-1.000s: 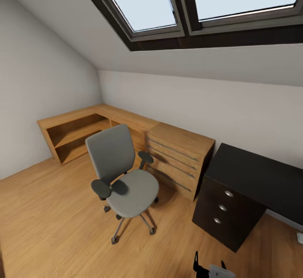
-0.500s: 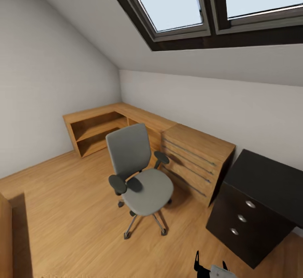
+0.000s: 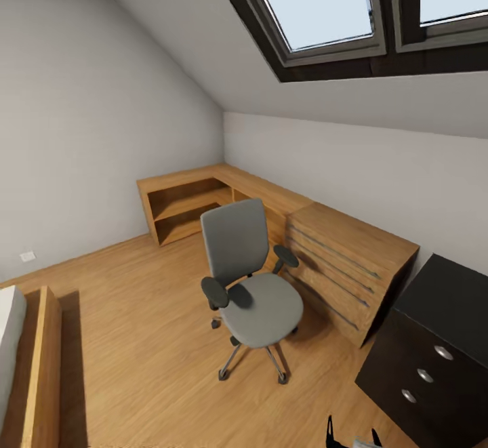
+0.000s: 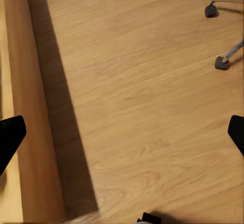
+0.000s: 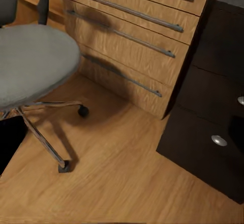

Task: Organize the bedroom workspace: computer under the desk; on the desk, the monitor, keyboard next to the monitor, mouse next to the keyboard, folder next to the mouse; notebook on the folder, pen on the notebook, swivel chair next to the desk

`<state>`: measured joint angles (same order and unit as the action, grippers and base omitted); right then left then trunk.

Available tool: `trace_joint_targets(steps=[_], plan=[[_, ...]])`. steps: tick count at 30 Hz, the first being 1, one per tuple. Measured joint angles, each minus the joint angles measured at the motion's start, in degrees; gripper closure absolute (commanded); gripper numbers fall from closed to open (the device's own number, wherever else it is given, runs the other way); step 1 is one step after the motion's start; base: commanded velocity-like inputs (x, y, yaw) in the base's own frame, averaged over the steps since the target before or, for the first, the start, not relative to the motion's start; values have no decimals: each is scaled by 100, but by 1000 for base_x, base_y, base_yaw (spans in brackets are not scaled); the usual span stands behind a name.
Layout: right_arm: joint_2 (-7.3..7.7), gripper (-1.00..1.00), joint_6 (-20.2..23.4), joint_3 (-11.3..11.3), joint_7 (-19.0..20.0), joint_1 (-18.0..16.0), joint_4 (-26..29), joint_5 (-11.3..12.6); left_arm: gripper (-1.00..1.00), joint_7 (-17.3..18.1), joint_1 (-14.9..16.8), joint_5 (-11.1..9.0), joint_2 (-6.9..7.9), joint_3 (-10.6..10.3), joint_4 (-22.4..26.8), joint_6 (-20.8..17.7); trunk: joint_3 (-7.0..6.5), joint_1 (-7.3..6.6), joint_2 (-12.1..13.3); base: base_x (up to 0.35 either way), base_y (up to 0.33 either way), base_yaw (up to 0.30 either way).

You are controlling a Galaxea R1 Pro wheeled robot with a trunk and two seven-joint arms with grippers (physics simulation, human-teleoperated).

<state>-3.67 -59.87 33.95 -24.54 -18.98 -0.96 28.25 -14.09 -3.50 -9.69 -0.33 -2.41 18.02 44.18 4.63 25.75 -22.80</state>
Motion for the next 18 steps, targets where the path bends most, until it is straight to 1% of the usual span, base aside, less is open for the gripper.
trace_joint_targets(steps=[3,4,7,8,9,10,11,12,13,14,18], plan=[[67,-100,0,-1,-2,136,4,-72,-100,-5,0,9,5,-75,-100,132,5,0,0,0,0,280],[156,-100,0,-26,-2,267,7,-130,-100,-8,-1,-16,15,-126,-155,107,8,0,0,0,0,280],[240,-100,0,0,2,307,3,-203,-100,-7,0,-27,18,-142,-139,-115,14,0,0,0,0,280],[386,-100,1,-33,2,326,-4,-200,-100,-8,-1,-36,20,-149,-53,-430,17,0,0,0,0,278],[461,-100,1,-11,9,335,-6,-231,-100,-6,1,-41,21,-149,-7,-554,20,0,0,0,0,272],[590,-100,1,-24,14,357,-9,-223,-100,-5,4,-48,24,-150,104,-796,24,0,0,0,0,269],[647,-100,1,0,18,376,-8,-250,-100,-9,5,-50,25,-149,175,-916,28,0,0,0,0,259],[723,-100,1,-5,22,434,-6,-252,-100,-20,6,-49,26,-150,332,-1119,32,0,0,0,0,254],[752,-100,1,18,23,473,-1,-276,-100,-23,6,-50,27,-149,426,-1207,37,0,0,0,0,244],[789,-100,0,25,26,551,22,-284,-100,-31,7,-47,27,-150,623,-1337,42,0,0,0,0,240],[809,-100,-3,70,30,664,92,-319,-100,-39,7,-48,17,-144,1123,-1499,63,0,0,0,0,232]])
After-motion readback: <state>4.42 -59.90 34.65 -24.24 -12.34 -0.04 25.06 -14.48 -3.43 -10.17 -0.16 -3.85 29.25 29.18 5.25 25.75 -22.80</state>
